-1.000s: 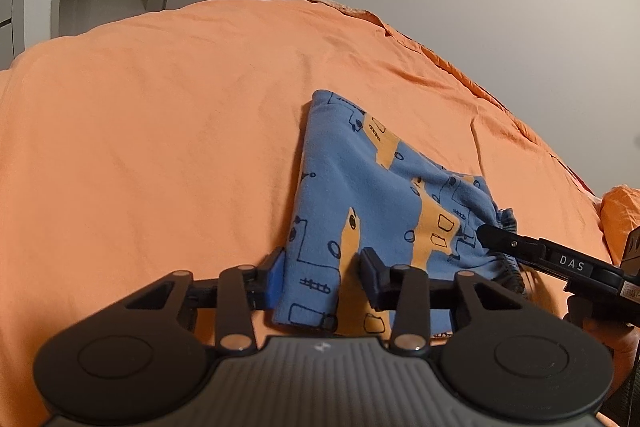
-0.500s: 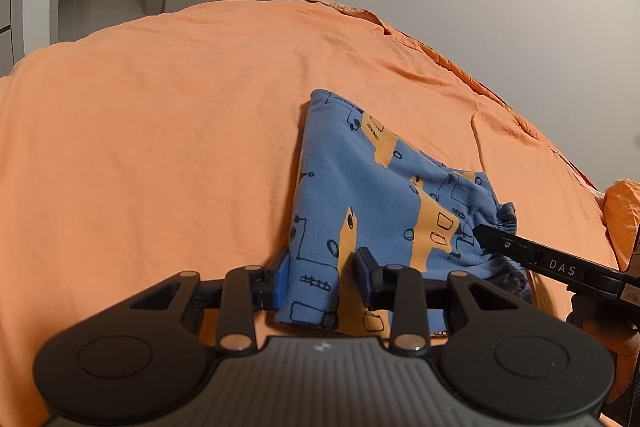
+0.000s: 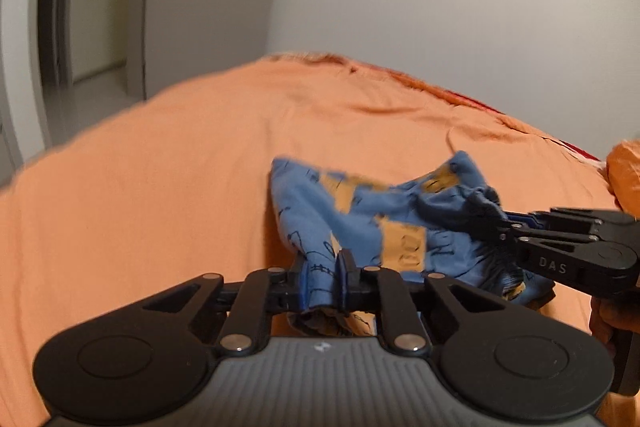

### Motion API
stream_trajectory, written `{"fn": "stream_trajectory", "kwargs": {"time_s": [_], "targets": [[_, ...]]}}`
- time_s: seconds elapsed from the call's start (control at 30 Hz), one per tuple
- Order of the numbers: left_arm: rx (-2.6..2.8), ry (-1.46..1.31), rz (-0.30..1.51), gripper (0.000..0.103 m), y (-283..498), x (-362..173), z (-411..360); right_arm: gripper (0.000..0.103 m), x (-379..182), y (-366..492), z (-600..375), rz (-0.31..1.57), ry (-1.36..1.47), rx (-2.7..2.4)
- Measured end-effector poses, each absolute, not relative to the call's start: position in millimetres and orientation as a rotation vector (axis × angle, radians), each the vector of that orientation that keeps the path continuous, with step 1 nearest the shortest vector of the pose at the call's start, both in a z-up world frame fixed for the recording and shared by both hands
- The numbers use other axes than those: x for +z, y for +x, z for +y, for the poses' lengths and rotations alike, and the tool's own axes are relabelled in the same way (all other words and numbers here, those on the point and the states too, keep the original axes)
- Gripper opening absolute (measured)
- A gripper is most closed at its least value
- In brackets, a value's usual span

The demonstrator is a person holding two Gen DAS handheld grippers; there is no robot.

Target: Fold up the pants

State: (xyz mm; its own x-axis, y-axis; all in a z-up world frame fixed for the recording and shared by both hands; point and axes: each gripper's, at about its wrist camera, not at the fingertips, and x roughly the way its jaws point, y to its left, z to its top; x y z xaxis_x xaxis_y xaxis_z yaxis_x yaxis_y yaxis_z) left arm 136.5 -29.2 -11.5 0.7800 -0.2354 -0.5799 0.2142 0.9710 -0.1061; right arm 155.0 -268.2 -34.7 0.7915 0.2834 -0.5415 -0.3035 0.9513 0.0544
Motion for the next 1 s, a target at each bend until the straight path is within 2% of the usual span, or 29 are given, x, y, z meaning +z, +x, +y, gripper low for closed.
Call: {"fn": "stream_trajectory", "kwargs": {"time_s": [0.2,0.4,0.53,0.67,0.8,0.87,0.93,0.97,1.0], "targets": [[-0.269,0.058,0.501,0.015,152,15,-60,0.015,-8,157,-275,0.444,-0.086,0.315],[-0.276,-0.016,0.452,0.016,206,27,-67,0.015,14,202,-300,0.375,-0.043,0.272],[-0.267,-0.054,0.516,0.017,245,-3,-67,0.016,5,248,-316,0.439,0.033,0.285],[-0.223,-0.104,0.689,0.019,266,-49,-59,0.019,-34,290,-334,0.579,0.165,0.28],[-0.219,-0.073,0.653,0.03,257,-55,-59,0.031,-64,294,-343,0.617,0.202,0.261],[-0.199,-0.077,0.663,0.039,261,-52,-60,0.036,-67,292,-344,0.611,0.221,0.262],[-0.173,-0.102,0.676,0.056,263,-47,-58,0.04,-66,291,-343,0.608,0.202,0.259],[-0.164,-0.121,0.68,0.061,262,-45,-56,0.045,-63,290,-342,0.603,0.188,0.252],[-0.155,-0.14,0.681,0.07,261,-41,-53,0.055,-60,288,-341,0.594,0.176,0.243]]}}
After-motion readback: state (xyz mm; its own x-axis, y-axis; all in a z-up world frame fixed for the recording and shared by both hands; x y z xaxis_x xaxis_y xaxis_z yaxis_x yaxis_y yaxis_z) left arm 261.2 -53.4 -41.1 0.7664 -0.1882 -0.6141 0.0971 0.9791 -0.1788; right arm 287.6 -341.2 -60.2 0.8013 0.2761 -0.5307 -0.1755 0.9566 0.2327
